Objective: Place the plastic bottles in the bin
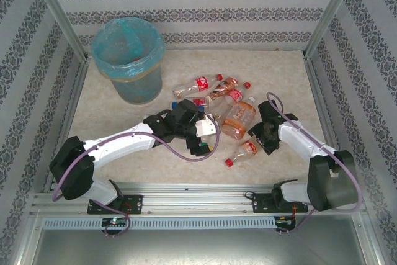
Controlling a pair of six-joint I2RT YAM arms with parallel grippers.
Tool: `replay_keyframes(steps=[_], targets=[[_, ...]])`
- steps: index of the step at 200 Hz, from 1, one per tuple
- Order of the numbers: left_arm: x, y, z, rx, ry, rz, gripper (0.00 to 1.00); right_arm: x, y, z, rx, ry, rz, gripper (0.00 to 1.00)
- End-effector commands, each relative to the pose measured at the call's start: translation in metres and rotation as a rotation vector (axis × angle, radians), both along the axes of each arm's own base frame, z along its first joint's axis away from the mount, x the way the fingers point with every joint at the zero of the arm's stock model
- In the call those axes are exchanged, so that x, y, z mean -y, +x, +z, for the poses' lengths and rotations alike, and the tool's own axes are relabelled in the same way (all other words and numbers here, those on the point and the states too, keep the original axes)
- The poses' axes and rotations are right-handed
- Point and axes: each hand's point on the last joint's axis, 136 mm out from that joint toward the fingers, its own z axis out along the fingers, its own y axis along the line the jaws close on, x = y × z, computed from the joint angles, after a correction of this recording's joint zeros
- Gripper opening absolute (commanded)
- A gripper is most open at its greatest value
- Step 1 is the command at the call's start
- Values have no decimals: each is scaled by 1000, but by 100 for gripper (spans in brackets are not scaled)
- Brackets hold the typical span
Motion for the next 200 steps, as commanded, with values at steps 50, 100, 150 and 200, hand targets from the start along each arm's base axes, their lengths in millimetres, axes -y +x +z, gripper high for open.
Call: replay_keyframes(steps=[50, 100, 150, 200], targets=[[10, -1, -2, -17, -19, 12, 100, 2, -1, -25, -37, 15, 12, 63], [13, 8, 6, -14, -45, 72, 100, 10, 3, -8, 53, 1, 8, 55], [25, 19, 8, -108, -64, 157, 100, 14, 1, 23, 176, -10, 34, 48], [50, 21, 41, -264, -214, 216, 99, 4, 9, 61, 315, 39, 97, 46]])
